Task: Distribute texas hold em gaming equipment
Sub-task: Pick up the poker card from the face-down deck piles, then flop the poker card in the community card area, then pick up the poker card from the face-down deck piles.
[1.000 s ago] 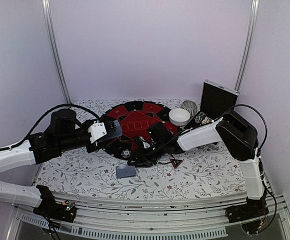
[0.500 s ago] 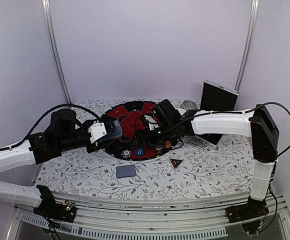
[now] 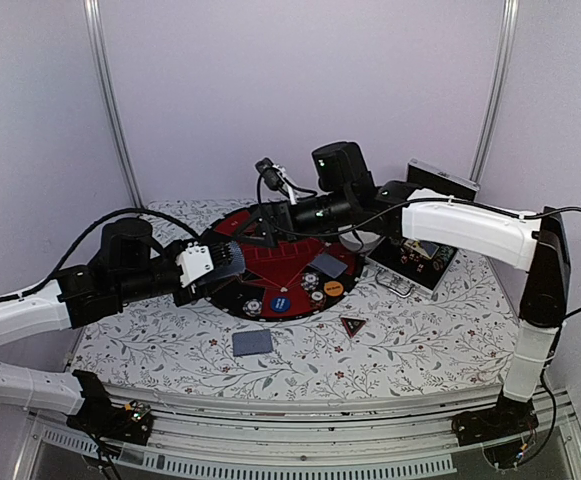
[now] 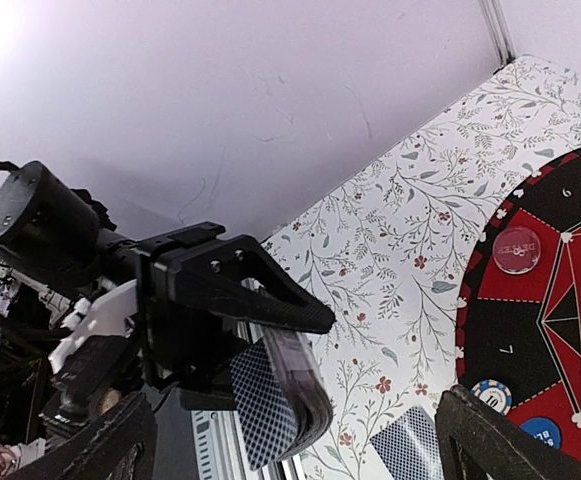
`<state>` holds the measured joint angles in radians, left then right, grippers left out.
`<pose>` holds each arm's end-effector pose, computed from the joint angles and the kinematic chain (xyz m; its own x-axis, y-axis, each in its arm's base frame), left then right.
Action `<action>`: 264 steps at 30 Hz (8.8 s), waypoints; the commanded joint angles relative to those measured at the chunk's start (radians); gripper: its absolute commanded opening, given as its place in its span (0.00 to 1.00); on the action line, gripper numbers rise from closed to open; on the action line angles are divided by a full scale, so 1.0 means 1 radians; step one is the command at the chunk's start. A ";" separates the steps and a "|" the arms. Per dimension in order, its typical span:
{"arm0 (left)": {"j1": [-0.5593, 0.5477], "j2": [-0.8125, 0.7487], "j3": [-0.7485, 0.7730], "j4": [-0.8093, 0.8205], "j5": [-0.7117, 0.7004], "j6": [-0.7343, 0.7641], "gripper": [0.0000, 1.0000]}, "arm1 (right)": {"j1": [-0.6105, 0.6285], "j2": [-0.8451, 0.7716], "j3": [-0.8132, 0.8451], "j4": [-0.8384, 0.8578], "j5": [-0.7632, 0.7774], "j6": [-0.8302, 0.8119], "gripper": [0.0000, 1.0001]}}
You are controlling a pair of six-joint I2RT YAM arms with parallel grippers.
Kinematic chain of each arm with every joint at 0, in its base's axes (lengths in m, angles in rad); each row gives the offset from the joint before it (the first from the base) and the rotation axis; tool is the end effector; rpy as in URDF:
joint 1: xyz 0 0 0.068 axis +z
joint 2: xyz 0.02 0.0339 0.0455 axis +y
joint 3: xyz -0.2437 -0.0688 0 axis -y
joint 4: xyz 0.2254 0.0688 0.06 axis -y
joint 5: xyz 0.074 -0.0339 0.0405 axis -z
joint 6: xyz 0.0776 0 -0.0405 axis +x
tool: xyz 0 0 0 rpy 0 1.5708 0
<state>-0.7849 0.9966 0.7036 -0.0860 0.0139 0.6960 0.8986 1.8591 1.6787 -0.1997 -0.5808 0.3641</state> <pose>0.1843 -0.1856 0.2544 0.2581 0.6484 -0.7162 0.7172 0.3682 0.5917 0.2474 0.3792 0.3142 -0.5618 -0.2279 -0.7953 -0.8255 0.2173 0.5209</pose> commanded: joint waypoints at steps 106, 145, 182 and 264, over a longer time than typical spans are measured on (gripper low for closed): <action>0.118 0.013 0.070 0.071 -0.170 -0.113 0.56 | 0.011 1.000 0.770 0.170 0.839 -1.068 0.01; 0.118 -0.022 0.059 0.069 -0.166 -0.102 0.56 | 0.023 0.988 0.851 -0.030 0.766 -0.402 0.01; 0.177 -0.029 0.097 0.011 -0.140 -0.123 0.56 | 0.057 1.000 0.813 0.058 0.752 -0.261 0.01; 0.089 -0.118 -0.072 0.068 0.080 0.068 0.52 | 0.019 0.193 0.191 0.069 -0.107 -0.013 0.99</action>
<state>-0.6842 0.8822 0.6479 -0.0654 0.1001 0.7460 0.9031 1.9984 1.8275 -0.0746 -0.6525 0.3115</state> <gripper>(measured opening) 0.523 0.989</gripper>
